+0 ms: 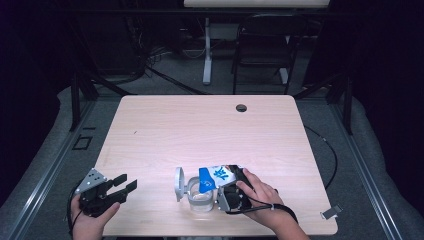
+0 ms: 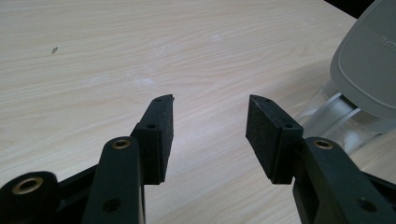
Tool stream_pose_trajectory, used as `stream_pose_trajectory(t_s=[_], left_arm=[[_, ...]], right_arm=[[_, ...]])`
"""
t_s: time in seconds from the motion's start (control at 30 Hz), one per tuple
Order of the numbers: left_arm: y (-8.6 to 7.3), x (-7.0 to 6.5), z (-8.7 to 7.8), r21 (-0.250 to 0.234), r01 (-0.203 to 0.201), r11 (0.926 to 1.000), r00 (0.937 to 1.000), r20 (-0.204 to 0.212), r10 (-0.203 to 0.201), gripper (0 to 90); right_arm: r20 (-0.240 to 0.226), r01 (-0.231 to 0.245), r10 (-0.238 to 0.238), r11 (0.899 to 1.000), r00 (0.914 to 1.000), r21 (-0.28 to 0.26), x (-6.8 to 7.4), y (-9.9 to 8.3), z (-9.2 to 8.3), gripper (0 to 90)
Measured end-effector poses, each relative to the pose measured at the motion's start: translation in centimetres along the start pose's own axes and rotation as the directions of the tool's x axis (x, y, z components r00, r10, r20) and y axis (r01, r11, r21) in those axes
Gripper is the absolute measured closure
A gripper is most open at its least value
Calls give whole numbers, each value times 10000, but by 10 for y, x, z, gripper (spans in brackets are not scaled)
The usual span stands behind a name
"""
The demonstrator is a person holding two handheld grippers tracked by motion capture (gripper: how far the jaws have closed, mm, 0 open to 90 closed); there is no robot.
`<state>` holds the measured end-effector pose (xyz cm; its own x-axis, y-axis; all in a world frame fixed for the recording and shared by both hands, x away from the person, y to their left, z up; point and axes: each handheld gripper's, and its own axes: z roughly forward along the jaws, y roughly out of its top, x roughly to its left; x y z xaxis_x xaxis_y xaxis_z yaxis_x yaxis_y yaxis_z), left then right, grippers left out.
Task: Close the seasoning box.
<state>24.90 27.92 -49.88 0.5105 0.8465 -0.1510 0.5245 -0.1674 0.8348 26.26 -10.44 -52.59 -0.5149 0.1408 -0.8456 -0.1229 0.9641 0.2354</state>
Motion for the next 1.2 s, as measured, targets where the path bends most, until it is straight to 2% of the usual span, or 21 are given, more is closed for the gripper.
stream_pose_trajectory(t_s=[0.47, 0.6, 0.7, 0.8, 1.0, 1.07, 1.2], left_arm=[[0, 0, 0, -5, 15, 10000, 10000, -13, -15, 518], [0, 0, 0, -7, 23, 10000, 10000, -21, -23, 519], [0, 0, 0, -7, 21, 10000, 10000, -19, -21, 519], [0, 0, 0, -5, 18, 10000, 10000, -17, -18, 518], [0, 0, 0, 5, 11, 10000, 10000, -12, -11, 519], [0, 0, 0, -11, 16, 10000, 10000, -12, -16, 519], [0, 0, 0, 5, 15, 10000, 10000, -17, -15, 518]], right_arm=[[120, 127, -125, 9999, 9998, -97, 1, -2, 1, 410], [197, 284, -282, 9995, 9994, -98, 1, -2, 0, 411], [277, 573, -578, 9981, 9979, 219, 0, -1, -2, 411], [298, 603, -608, 9980, 9977, 180, 0, -1, -1, 411], [598, 1084, -1098, 9938, 9922, 257, -1, -1, -2, 413], [690, 1091, -1103, 9938, 9915, 214, -1, -1, -2, 413], [886, 1354, -1388, 9899, 9863, 429, -3, -1, -3, 414]])
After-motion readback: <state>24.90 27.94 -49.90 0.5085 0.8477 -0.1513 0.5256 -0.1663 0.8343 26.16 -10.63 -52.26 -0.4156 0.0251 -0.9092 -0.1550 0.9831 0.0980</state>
